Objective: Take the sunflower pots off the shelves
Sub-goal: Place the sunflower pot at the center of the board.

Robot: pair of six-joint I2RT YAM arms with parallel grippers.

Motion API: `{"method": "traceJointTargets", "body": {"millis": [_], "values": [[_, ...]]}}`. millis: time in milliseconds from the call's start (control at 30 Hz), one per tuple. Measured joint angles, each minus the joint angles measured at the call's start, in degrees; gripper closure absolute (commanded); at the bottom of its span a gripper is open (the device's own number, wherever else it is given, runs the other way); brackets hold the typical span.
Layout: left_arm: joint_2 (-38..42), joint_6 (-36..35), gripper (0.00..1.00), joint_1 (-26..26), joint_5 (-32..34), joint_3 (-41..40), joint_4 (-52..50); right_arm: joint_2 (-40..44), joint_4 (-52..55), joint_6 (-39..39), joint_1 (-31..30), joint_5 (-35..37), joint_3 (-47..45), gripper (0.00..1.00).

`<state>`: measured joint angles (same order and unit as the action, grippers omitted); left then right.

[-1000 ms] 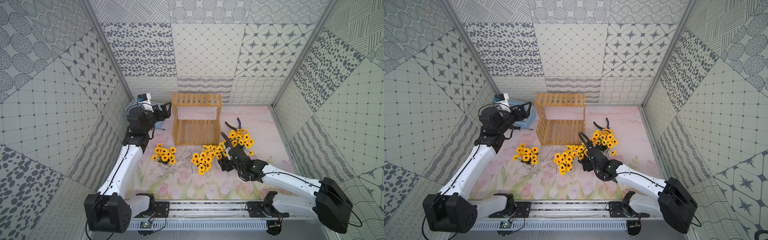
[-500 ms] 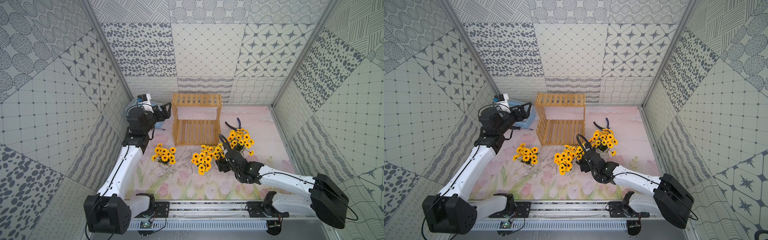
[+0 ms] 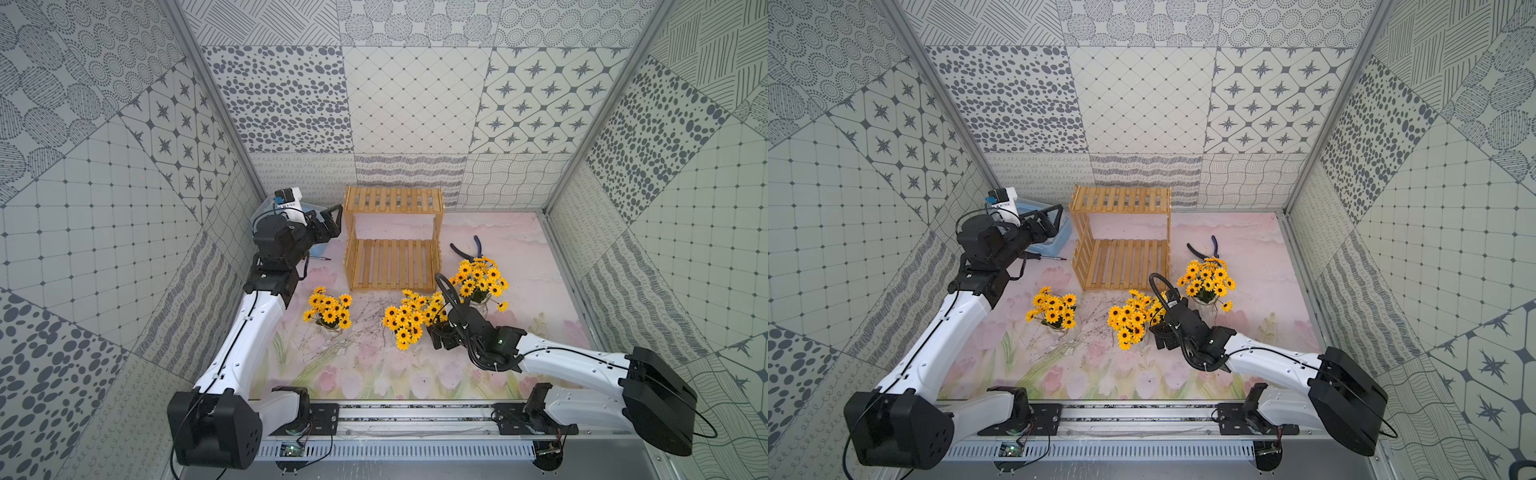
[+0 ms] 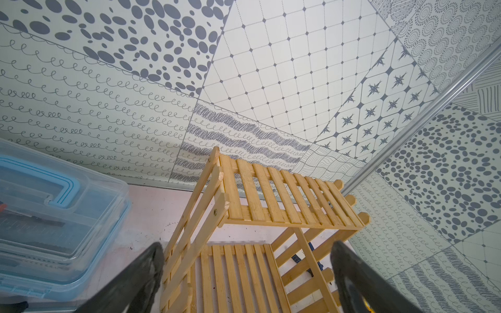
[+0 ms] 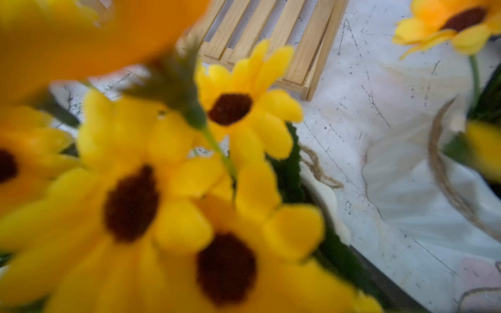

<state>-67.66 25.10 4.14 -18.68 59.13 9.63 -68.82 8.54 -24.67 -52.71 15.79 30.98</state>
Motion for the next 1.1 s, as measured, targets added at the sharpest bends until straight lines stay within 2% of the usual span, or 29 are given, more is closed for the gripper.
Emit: {"method": "traceJointTargets", "body": {"millis": [300, 667, 767, 867, 967, 1033, 1100], "values": [[-0.13, -0.02, 0.03, 0.0, 0.11, -0.02, 0.0, 5.14, 4.5, 0.48, -0.11, -0.15, 1.33, 0.02], [0.07, -2.12, 0.02, -0.02, 3.39, 0.83, -1.11, 17.09, 10.34, 4.94, -0.09, 0.02, 10.19, 0.02], [1.2, -3.56, 0.03, -0.04, 5.27, 0.72, -2.38, 18.43, 12.46, 7.26, 1.49, 1.05, 14.38, 0.02], [4.22, -5.64, 0.02, -0.07, 8.52, -0.94, -2.99, 17.88, 13.38, 8.87, 9.25, -0.17, 19.67, 0.02], [6.91, -7.74, 0.02, -0.13, 12.0, -3.41, -2.97, 15.85, 13.03, 9.31, 21.46, -4.76, 23.67, 0.02], [7.65, -9.25, 0.03, -0.22, 14.62, -5.62, -2.49, 12.66, 12.24, 10.16, 28.96, -7.32, 25.75, 0.02], [7.61, -10.51, 0.02, -0.35, 16.61, -8.37, -1.07, 8.68, 11.21, 10.95, 33.64, -9.97, 27.15, 0.02]]}}
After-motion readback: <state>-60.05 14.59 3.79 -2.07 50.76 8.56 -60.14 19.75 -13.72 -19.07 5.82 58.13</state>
